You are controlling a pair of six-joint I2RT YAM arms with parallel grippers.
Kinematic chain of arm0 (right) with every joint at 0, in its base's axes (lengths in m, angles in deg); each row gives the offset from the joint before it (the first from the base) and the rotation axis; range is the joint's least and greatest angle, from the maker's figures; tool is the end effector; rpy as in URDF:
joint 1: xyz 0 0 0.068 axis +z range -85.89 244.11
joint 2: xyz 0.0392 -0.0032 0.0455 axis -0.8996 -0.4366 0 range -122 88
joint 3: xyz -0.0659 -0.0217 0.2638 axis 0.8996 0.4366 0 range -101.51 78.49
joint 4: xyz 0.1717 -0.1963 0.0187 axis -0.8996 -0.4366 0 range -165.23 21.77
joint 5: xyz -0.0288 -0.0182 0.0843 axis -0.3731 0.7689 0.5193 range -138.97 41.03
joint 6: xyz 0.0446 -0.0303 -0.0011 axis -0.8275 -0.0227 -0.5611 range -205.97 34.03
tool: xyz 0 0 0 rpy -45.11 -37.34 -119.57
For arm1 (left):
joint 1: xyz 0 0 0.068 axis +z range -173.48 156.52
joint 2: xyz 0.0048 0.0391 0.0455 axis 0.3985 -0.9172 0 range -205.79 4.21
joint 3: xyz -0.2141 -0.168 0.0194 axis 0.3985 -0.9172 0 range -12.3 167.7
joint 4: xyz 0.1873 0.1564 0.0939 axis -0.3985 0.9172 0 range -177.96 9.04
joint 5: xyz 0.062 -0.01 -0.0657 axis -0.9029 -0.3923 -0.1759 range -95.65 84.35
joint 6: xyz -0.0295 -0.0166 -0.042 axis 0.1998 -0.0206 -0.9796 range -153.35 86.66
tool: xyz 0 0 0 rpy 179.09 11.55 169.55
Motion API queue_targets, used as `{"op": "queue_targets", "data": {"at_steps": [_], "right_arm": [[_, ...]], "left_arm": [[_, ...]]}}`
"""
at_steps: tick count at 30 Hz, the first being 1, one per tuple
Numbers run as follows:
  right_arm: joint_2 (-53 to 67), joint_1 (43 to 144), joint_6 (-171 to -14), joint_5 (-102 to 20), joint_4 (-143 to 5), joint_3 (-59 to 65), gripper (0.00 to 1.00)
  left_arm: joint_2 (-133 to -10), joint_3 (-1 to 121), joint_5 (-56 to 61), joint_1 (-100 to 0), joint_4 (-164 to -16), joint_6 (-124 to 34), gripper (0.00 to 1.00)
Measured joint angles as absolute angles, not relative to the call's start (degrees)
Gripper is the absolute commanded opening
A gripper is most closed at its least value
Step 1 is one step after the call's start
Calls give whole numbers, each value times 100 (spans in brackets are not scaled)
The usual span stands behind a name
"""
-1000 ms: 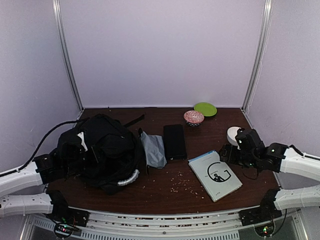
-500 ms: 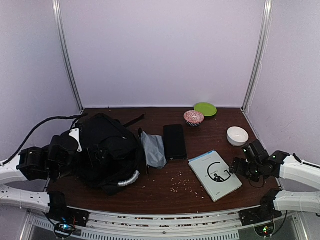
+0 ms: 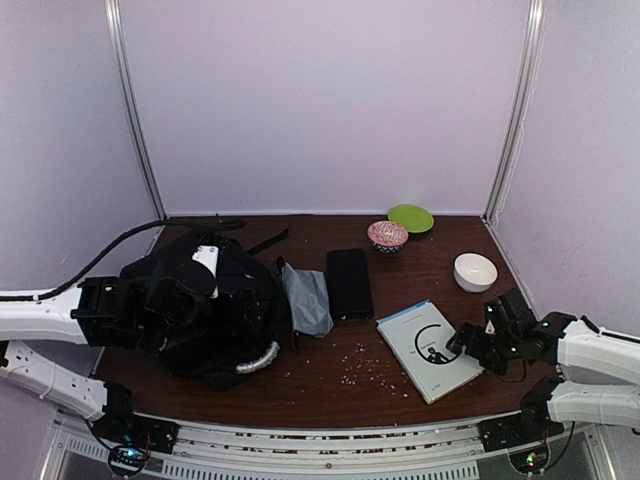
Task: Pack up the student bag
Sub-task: Pick up the book from the center of the board.
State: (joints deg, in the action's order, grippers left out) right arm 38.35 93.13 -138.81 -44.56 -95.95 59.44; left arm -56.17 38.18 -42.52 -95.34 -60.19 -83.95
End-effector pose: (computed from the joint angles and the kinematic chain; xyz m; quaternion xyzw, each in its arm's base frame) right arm 0.1281 0.0743 0.1484 0.1881 0.9428 0.2066 0.1818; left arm 0.0896 -0.2045 0.2974 0.0199 0.8626 -0.2302 0.4501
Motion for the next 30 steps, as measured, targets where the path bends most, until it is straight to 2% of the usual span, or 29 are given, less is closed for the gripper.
{"op": "queue_targets", "data": {"at_steps": [8,16,25,30], "right_arm": [[3953,10075,-14550,-4430,-9254,6073,97],[3280,11249,-15297,-4609,-8463,5944,97],[3702,11468,-15831,-4780,-8483,6167,98],[4016,11490,-16014,-4754,-8369,6407,98]], "left_arm": [[-7003,4436,-2942,-9261,-7274,-7788,94],[-8880,5232,-1255,-8985,-7805,-7672,88],[-10061,5920,-149,-8985,-7997,-7781,83],[-10611,6189,198,-8985,-8019,-7867,76]]}}
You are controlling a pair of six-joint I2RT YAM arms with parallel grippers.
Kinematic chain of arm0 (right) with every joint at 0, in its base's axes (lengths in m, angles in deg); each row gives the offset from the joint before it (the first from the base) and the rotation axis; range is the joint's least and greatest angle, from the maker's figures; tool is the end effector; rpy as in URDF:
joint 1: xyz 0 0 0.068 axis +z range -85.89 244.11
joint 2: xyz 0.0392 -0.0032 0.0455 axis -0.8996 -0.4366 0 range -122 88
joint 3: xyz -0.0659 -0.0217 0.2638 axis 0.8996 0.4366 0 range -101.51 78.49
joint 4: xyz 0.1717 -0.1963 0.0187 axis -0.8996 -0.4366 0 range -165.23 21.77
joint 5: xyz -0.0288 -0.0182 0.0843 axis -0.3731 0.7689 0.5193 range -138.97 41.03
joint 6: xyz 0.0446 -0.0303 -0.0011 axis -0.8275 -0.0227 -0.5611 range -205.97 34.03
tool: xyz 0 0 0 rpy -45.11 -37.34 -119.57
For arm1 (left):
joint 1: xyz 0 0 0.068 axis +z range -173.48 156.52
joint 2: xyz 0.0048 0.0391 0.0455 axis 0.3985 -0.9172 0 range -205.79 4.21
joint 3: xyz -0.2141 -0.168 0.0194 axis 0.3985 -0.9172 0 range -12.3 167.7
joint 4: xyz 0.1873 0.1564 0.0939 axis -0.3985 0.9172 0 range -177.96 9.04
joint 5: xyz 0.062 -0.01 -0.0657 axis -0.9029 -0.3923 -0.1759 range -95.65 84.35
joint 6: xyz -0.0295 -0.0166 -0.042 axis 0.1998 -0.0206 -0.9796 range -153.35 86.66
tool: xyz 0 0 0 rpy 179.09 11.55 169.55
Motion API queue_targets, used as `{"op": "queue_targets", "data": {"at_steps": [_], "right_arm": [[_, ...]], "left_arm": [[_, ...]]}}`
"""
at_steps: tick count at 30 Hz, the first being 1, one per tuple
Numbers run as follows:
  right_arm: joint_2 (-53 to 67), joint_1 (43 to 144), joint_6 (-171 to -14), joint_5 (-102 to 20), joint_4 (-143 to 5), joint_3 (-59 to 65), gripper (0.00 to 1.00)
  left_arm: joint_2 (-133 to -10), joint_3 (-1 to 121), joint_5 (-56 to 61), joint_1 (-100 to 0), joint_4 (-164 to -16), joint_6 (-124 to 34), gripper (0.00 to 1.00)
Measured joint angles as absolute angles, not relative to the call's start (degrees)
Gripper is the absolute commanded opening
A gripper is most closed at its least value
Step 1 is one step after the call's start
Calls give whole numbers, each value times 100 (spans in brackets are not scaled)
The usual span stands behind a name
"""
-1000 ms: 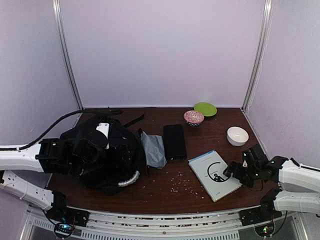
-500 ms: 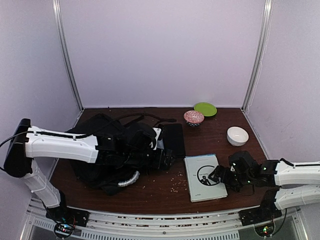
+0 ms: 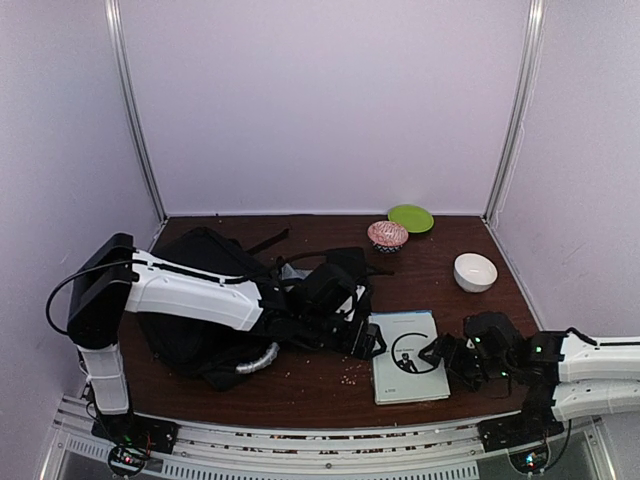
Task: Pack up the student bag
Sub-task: Pick up the book from the center of the board.
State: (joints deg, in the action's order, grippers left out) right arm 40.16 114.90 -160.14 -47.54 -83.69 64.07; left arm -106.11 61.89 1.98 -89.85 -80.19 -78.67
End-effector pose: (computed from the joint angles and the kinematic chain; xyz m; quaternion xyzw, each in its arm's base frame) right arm 0.0956 0.1187 0.1417 0.1854 0.9177 0.3168 0.1519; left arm 0.1656 -0.3900 0.1893 0.1932 0.8979 -0.3577 0.1686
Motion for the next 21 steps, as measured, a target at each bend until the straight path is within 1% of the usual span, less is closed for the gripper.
{"op": "queue_targets", "data": {"at_steps": [3,9,15,21], "right_arm": [[4132,11487,-16091,-4743,-8319,6490,98],[4196,11487,-16128,-4616,-8172,6574,96],[4113,11492,-16167,-4393,-7875,6652,87],[4093,11560,-16161,-4238,-7775,6674,80]], "left_arm": [[-10944,6340,319,-8985,-8010,-7904,69],[-11306,6434,496,-8985,-8023,-8046,62],[-11582,6476,734,-8985,-8176,-8234,56],[-11634,6478,837,-8985,-8240,-8352,48]]}}
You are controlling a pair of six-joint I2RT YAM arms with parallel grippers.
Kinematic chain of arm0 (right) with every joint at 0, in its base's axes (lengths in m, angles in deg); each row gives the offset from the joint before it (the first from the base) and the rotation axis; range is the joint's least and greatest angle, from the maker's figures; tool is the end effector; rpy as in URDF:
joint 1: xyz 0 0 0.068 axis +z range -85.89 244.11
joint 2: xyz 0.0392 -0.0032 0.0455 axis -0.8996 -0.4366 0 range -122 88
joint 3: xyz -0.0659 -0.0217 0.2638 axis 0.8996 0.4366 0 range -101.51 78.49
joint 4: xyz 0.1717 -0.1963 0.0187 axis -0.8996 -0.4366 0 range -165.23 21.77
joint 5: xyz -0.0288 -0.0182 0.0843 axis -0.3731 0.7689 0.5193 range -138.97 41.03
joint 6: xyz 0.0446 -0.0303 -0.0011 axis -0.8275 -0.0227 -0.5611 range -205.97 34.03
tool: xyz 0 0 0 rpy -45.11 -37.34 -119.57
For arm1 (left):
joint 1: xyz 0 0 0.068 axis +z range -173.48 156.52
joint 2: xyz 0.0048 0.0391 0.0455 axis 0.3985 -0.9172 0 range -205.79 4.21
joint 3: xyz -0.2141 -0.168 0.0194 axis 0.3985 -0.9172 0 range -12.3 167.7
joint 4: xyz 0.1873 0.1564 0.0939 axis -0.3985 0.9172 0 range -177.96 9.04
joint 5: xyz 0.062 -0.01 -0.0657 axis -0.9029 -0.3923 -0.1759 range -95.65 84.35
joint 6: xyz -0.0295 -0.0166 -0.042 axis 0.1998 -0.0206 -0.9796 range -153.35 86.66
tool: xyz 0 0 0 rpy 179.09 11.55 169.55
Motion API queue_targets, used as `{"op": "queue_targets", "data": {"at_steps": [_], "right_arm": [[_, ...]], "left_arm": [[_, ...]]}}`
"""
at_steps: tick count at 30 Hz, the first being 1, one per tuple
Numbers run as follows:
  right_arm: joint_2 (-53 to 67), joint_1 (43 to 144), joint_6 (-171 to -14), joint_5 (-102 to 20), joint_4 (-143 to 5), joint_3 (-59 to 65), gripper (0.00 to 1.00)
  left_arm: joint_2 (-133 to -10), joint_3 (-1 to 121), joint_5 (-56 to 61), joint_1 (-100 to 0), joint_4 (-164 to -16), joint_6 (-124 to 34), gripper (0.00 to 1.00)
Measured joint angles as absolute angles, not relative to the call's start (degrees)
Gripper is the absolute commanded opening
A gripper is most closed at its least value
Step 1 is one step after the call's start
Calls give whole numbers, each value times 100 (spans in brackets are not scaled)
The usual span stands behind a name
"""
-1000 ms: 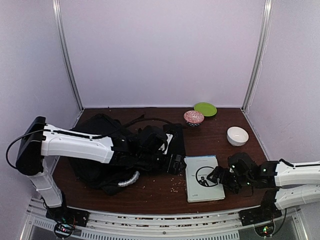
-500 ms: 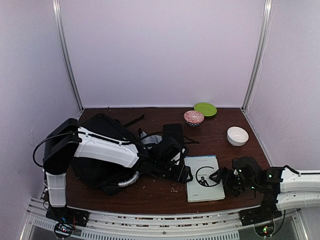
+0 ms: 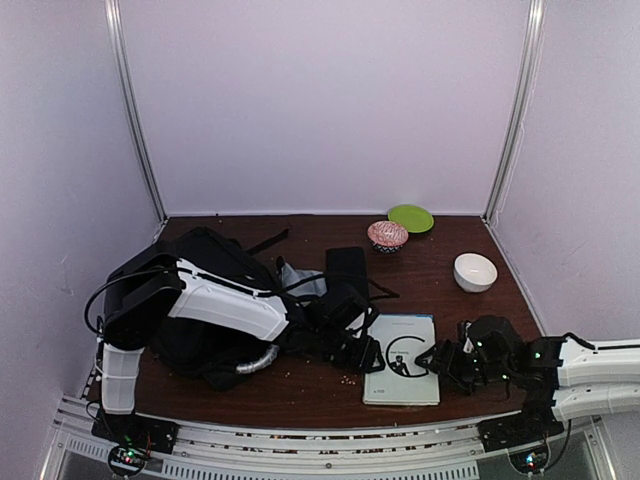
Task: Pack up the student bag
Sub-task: Pick up the book from the center of the board.
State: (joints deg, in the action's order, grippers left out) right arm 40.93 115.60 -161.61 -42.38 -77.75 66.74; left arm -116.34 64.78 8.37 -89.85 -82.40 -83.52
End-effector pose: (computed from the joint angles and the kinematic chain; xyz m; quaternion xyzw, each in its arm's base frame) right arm 0.0916 0.1218 0.1369 0.1713 0.9060 0.3669 0.1231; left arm 0.1704 -0.4105 0.1339 0.1732 0.9145 -0.3556 0.0854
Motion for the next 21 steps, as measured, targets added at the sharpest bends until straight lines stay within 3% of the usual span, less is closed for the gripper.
{"op": "queue_targets", "data": {"at_steps": [4,9,21], "right_arm": [[4266,11581,-16161,-4209,-7783,6762,79],[4526,11643,-16069,-4308,-8288,6676,86],[4615,11682,-15968,-4404,-8795,6554,84]], "left_arm": [[-11682,6478,913,-8966,-8349,-8435,42],[-11748,6478,1031,-8922,-8500,-8535,37],[-11864,6519,1158,-8859,-8793,-8612,19]]}}
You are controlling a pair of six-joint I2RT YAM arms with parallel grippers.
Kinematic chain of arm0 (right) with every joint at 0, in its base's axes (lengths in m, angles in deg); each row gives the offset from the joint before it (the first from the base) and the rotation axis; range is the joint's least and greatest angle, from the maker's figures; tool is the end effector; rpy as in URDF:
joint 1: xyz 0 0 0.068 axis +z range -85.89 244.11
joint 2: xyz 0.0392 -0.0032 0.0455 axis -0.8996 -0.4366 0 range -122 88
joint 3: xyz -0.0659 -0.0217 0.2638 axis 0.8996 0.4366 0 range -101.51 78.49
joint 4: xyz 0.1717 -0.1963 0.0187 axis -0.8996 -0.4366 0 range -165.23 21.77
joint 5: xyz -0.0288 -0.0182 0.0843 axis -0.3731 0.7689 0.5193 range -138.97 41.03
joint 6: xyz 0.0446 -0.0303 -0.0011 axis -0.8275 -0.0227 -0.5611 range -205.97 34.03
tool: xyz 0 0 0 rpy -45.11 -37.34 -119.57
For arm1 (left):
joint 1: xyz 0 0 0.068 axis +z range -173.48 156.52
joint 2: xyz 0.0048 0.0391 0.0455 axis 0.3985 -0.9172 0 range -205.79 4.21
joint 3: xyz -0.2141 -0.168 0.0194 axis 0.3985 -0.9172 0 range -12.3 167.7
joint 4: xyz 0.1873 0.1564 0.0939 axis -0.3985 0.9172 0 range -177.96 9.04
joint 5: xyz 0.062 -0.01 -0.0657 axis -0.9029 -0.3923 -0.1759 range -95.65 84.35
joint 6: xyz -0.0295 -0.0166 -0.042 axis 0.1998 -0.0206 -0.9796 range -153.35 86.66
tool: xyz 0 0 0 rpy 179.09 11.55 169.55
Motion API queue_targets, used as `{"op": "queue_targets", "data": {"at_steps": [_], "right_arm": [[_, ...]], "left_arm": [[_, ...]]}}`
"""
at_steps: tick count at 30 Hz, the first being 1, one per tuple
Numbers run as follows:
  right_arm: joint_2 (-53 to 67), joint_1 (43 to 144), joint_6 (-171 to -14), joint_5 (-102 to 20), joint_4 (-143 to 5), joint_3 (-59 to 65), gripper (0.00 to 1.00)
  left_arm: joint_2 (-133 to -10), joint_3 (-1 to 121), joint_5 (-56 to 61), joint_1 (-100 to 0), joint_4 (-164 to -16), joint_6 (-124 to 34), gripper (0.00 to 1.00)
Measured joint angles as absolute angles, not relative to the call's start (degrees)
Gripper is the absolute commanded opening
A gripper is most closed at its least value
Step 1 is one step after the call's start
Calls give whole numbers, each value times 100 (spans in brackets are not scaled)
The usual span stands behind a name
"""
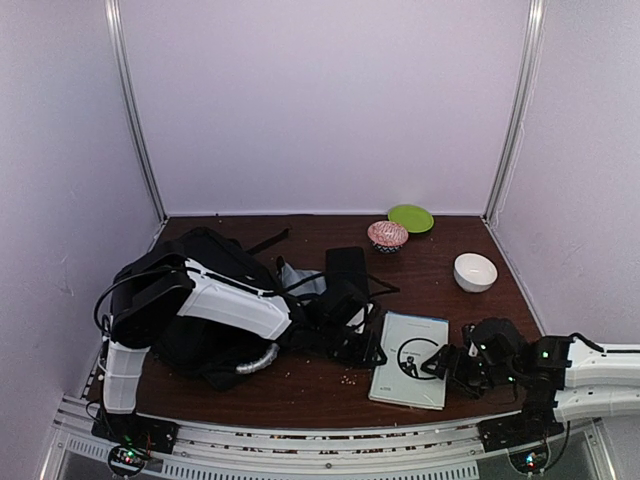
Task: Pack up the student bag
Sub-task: Pick up the book from the center of the board.
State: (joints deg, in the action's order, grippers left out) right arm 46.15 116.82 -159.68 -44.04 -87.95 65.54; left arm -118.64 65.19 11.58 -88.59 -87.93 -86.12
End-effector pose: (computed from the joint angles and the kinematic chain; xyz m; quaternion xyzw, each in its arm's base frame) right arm 0.0819 0.1127 0.1416 0.1554 0.9218 0.3332 0.1232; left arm 0.1816 -0.4161 0.1263 0.1547 0.9033 -0.3930 0.0748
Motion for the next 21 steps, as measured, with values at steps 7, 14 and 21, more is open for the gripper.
{"op": "queue_targets", "data": {"at_steps": [7,14,21], "right_arm": [[4635,11686,-15981,-4364,-8730,6584,84],[4939,11686,-15995,-4439,-8911,6646,84],[5586,11686,-16082,-4686,-9364,6676,75]], "left_arm": [[-11977,6705,1261,-8850,-8813,-8570,14],[-12100,6882,1403,-8850,-8788,-8520,11],[-12246,7040,1569,-8850,-8797,-8457,9]]}}
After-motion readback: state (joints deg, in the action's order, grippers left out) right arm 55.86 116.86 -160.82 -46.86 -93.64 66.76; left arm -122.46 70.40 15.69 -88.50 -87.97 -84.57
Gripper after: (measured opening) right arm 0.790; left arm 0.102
